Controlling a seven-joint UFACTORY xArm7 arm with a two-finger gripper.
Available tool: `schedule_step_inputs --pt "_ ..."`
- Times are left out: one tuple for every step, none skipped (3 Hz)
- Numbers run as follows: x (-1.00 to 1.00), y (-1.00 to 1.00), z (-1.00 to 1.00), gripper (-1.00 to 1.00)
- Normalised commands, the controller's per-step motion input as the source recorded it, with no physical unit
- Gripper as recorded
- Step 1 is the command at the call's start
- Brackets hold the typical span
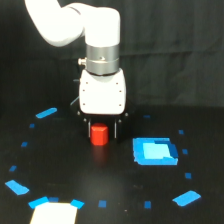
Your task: Pick up the red object from the table
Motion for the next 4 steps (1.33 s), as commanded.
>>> schedule_step_inputs --pt "-0.1 -0.24 -1.0 -0.08" --pt "-0.47 -0.03 -0.81 -0.43" --pt "0.37 0.28 0.39 -1.0" --pt "0.18 -0.1 1.0 -1.0"
